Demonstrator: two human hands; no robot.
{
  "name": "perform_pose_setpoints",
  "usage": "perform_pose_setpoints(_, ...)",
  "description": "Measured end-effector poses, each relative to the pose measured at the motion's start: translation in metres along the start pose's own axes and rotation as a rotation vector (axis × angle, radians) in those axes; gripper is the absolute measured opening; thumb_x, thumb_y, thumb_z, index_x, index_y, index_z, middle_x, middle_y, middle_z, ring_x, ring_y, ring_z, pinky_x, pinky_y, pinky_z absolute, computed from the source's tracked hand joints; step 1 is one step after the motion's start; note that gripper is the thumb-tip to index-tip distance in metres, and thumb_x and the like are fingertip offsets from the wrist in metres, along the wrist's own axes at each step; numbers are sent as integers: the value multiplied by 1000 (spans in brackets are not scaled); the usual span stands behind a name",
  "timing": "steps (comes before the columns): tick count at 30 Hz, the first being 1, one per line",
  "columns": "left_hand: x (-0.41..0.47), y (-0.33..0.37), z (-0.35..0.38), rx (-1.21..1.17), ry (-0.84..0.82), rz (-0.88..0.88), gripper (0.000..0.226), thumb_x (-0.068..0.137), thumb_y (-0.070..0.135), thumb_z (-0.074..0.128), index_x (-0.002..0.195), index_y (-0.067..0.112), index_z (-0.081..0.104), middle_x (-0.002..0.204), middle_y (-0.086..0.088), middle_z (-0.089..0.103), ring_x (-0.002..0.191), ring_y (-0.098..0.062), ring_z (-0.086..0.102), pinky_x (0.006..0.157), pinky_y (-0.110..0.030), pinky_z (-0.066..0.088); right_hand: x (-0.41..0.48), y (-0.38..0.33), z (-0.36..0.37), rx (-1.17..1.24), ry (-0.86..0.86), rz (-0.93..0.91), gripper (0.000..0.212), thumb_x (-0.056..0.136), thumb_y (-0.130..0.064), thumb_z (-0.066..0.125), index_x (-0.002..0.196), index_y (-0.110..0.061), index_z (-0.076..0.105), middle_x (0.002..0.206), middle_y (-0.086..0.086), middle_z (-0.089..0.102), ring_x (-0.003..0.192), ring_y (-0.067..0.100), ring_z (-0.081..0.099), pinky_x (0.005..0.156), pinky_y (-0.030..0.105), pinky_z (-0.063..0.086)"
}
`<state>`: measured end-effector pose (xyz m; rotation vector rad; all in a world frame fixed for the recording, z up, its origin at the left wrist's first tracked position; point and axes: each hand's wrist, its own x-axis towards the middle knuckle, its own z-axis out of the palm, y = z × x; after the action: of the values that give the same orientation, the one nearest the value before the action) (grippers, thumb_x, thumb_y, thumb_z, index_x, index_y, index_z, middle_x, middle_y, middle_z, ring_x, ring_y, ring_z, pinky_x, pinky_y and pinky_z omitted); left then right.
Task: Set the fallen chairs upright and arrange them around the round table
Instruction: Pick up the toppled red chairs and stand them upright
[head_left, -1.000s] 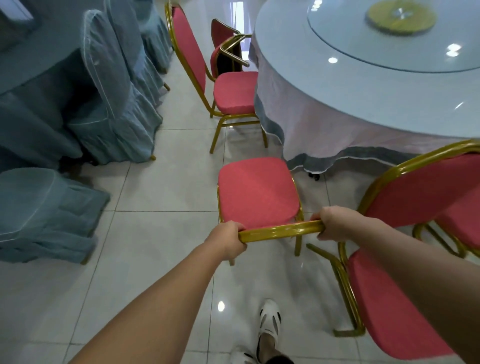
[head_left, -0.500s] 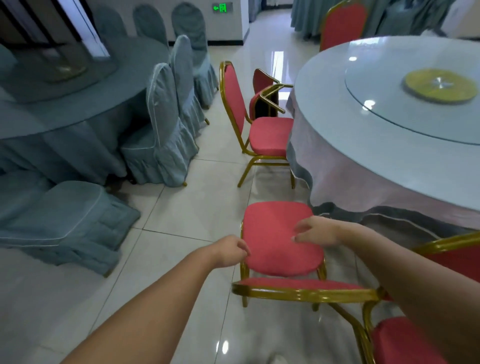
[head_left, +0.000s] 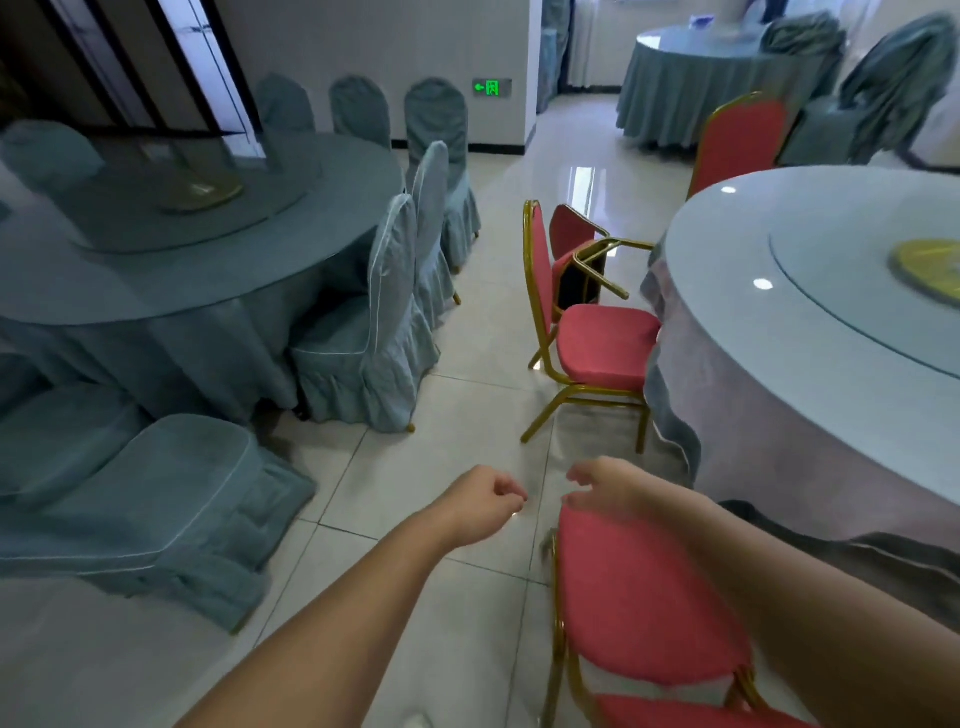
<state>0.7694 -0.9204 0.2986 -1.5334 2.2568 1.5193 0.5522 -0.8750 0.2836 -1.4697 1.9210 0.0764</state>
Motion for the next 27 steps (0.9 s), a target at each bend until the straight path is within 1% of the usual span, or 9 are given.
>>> perform_pose_setpoints(4,31,-36,-84,23,46,13,26,102,26,58,123,21,72,116,1,72,108,-16,66,100,-37,55,50,-66,-5,83,16,40,56,97,-44,64,146,-19,53,143,2,58,123,19,60,106,37,51)
perform_pose_setpoints(6,45,-53,-118,57,88,17,26,102,28,58,123,23,72,117,4,71,107,-14,66,97,-34,54,70,-93,-7,102,44,30,54,97,-44,64,144,-20,55,142,1,59,125,17,59,107,36,50)
perform_pose_setpoints(8,58,-66,-144,97,124,12,27,102,30,58,125,23,70,121,4,70,108,-14,65,94,-31,53,85,-119,-13,124,127,6,51,98,-43,63,143,-23,56,143,-2,59,127,16,58,108,36,49)
perform_pose_setpoints(11,82,-81,-167,120,156,7,33,102,32,56,132,23,65,129,3,67,114,-16,64,99,-36,54,105,-149,-26,124,263,-27,47,97,-42,63,142,-28,57,142,-6,60,128,13,58,107,36,51)
perform_pose_setpoints(15,126,-90,-190,137,152,-1,37,104,34,55,138,22,61,136,2,64,117,-17,62,99,-34,54,142,-167,-51,96,330,-22,41,99,-40,62,138,-27,59,138,-6,60,125,14,57,105,35,50)
perform_pose_setpoints(18,162,-91,-211,150,115,-17,37,103,36,56,137,24,62,136,5,64,115,-16,63,98,-33,53,180,-167,-71,76,302,-8,42,98,-40,62,138,-26,59,139,-5,59,125,15,58,105,35,49)
perform_pose_setpoints(20,192,-92,-232,164,101,-28,37,102,38,56,136,25,63,136,7,64,114,-14,64,99,-32,53,217,-165,-88,80,281,-5,43,97,-41,62,138,-26,58,138,-5,60,120,15,60,103,35,51)
perform_pose_setpoints(22,227,-90,-257,185,128,-39,37,101,39,56,135,24,64,135,7,65,115,-14,64,98,-31,51,257,-167,-110,86,278,-17,44,98,-42,62,139,-26,58,137,-4,61,115,14,63,100,35,53)
perform_pose_setpoints(27,334,-61,-320,166,195,-91,37,100,34,58,133,19,65,131,1,68,113,-19,67,100,-34,53,367,-182,-188,68,290,-58,46,99,-42,61,142,-23,56,140,-1,60,124,17,59,104,34,51)
